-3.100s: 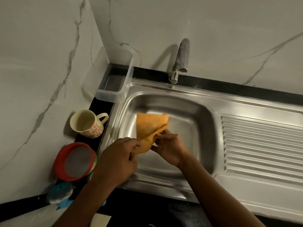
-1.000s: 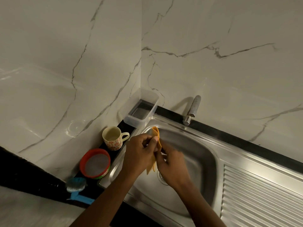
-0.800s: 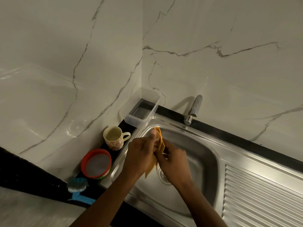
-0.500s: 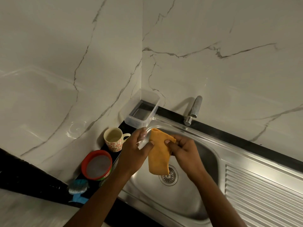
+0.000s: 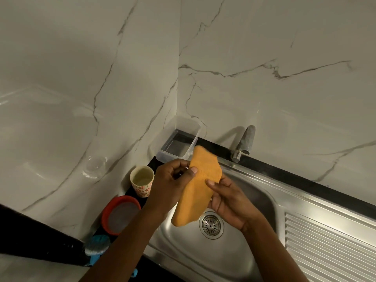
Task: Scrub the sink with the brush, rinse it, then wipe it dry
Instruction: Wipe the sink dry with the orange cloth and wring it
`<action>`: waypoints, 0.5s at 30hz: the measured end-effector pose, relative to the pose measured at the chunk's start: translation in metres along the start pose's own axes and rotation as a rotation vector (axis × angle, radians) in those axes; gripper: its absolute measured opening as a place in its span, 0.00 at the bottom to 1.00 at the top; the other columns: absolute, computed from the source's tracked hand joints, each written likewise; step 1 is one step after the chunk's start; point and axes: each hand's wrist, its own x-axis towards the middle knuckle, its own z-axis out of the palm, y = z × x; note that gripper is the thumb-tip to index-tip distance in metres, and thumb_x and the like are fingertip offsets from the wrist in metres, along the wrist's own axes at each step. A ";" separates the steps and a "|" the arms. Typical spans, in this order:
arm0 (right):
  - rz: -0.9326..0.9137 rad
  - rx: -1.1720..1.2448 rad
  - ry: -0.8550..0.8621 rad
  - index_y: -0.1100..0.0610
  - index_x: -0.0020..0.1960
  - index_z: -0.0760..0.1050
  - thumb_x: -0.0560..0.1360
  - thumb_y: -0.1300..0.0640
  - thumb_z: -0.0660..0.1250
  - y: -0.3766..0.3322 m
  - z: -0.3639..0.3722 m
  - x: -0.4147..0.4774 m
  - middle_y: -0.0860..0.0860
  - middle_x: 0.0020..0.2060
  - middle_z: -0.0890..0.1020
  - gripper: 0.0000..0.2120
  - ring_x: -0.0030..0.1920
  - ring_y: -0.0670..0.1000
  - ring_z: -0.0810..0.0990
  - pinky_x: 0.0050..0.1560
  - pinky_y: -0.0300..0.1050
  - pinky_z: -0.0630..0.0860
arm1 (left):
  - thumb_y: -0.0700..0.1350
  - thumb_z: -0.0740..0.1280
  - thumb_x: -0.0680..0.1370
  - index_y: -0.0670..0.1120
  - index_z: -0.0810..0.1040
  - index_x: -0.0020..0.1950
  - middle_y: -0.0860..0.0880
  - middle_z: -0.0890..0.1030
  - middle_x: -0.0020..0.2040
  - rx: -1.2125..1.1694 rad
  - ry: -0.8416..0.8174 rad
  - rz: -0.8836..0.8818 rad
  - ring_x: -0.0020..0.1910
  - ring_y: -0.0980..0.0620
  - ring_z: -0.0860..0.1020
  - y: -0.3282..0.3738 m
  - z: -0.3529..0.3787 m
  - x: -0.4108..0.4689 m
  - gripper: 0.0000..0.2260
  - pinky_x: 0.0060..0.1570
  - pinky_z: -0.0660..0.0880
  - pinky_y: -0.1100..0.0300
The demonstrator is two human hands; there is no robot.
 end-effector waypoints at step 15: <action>-0.055 -0.258 0.361 0.54 0.78 0.67 0.85 0.60 0.64 -0.053 0.005 0.166 0.57 0.66 0.82 0.22 0.64 0.60 0.83 0.65 0.64 0.78 | 0.56 0.71 0.75 0.52 0.82 0.61 0.58 0.85 0.54 0.171 0.161 -0.017 0.51 0.57 0.83 -0.037 -0.048 0.047 0.16 0.51 0.84 0.52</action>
